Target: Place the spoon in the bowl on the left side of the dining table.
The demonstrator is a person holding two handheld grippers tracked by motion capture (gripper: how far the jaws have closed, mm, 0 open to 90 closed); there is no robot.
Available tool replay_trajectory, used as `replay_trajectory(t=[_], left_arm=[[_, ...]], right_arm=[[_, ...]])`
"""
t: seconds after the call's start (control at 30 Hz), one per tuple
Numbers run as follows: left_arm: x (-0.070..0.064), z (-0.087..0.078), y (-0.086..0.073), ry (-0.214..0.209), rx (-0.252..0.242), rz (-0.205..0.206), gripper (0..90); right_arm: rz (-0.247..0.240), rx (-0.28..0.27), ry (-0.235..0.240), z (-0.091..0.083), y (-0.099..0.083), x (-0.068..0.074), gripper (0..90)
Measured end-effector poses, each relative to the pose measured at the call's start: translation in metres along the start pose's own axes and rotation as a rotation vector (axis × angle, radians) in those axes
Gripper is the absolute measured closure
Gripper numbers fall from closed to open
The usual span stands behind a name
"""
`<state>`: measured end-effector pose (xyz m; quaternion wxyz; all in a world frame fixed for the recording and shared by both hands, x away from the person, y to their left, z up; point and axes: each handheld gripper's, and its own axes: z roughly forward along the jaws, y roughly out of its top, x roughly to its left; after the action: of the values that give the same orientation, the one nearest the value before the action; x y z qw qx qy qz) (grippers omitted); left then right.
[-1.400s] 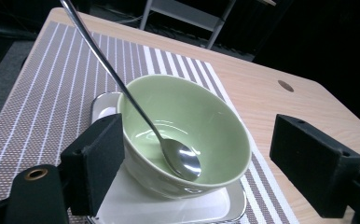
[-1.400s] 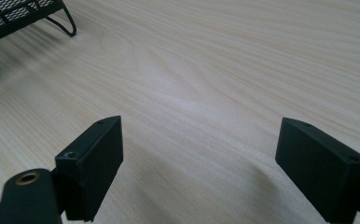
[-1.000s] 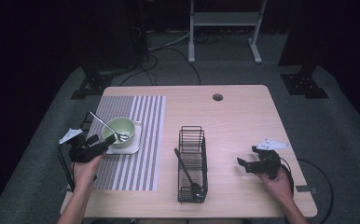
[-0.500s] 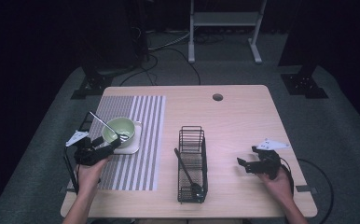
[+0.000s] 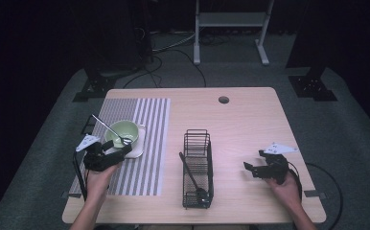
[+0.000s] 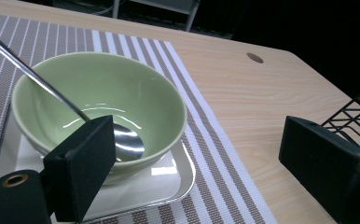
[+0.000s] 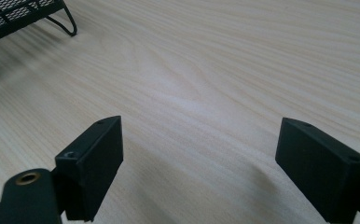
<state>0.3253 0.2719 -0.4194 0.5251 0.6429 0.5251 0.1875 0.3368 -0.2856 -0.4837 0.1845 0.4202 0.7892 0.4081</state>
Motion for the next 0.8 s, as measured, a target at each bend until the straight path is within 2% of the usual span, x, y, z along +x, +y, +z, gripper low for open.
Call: replay_trajectory(t=[0.63,0.8], left_arm=[[-0.023,0.011,-0.005,-0.057,0.022,0.041,10.2],[-0.027,0.013,-0.007,-0.067,0.025,0.039,10.2]], right_arm=[[-0.002,-0.002,0.0,0.0,0.0,0.0,14.0],[-0.002,-0.002,0.002,0.0,0.0,0.0,14.0]])
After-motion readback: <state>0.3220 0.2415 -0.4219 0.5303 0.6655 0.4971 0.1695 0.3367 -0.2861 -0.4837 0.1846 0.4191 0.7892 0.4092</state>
